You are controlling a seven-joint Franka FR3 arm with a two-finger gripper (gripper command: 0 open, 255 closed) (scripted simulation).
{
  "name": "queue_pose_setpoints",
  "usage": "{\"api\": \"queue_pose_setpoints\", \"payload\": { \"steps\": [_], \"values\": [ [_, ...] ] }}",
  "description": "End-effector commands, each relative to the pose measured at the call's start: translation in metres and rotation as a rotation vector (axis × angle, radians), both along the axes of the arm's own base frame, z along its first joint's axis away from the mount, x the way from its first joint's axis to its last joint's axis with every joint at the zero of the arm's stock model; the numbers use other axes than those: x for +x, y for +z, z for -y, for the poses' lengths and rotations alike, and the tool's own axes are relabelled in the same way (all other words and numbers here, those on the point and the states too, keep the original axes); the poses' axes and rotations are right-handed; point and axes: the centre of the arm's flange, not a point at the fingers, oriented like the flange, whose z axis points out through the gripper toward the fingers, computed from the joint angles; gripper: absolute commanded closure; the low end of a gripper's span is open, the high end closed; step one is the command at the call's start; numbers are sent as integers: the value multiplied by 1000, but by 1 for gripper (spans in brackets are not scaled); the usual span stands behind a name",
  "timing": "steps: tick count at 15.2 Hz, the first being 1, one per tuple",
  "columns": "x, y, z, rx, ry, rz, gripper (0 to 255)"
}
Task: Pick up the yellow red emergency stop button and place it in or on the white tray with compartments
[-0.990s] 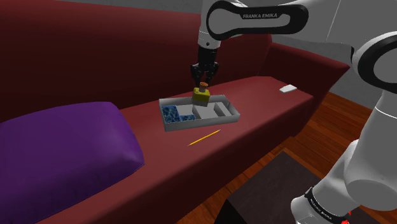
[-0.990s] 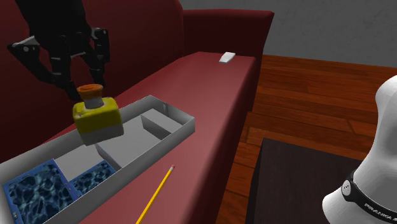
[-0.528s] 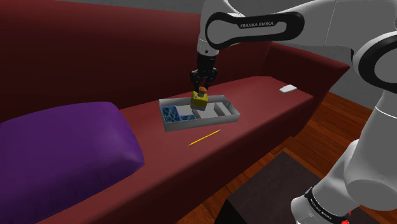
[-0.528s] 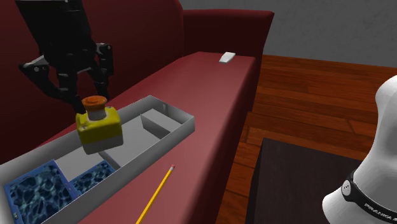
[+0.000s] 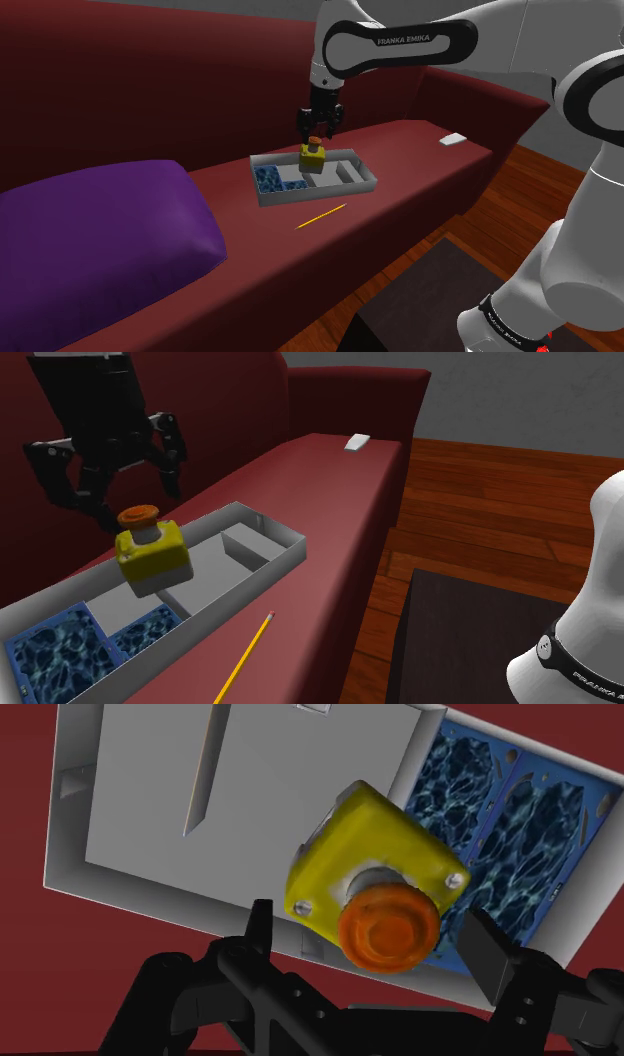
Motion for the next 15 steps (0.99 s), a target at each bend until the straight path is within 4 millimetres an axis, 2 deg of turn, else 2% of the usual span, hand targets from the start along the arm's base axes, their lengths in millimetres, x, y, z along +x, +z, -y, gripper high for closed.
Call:
{"api": "queue_pose_setpoints", "payload": {
  "steps": [1, 3, 7, 15],
  "values": [
    [0, 0, 0, 0, 0, -1, 0],
    [0, 0, 0, 0, 0, -1, 0],
    [0, 50, -1, 0, 0, -1, 0],
    [0, 50, -1, 0, 0, -1, 0]
  ]
}}
